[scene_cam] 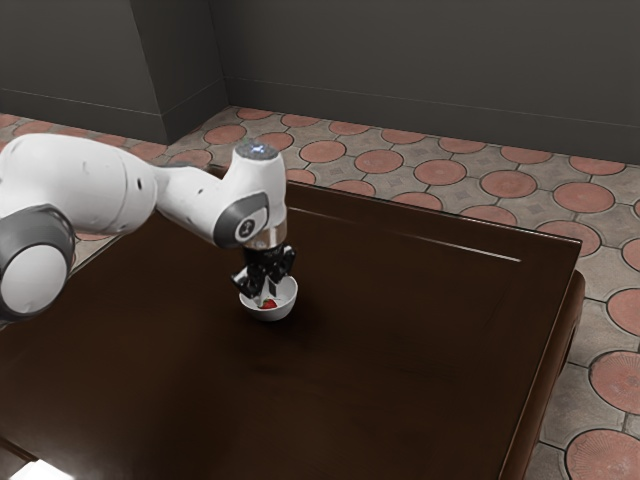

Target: Take strawberry from the bowl

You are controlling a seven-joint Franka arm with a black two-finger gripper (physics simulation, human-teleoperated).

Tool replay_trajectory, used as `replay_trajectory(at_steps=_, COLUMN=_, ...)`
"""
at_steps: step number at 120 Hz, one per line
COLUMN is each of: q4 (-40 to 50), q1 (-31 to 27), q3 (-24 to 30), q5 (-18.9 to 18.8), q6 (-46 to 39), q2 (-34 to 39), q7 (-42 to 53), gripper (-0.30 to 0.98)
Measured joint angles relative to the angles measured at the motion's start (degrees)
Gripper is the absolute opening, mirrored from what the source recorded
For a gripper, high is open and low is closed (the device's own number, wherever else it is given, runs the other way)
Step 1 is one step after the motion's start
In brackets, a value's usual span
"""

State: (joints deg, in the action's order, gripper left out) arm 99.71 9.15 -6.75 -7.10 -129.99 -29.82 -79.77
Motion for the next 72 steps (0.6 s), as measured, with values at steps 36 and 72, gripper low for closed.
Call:
replay_trajectory(at_steps=36, q4=0.24, q1=-0.47, q3=0.07, q5=0.3, q6=-1.25, q2=-1.46, q7=-1.27, gripper=0.17)
replay_trajectory(at_steps=72, q4=0.17, q1=-0.77, q3=0.07, q5=0.4, q6=-2.36, q2=-2.35, q7=-1.99, gripper=0.17)
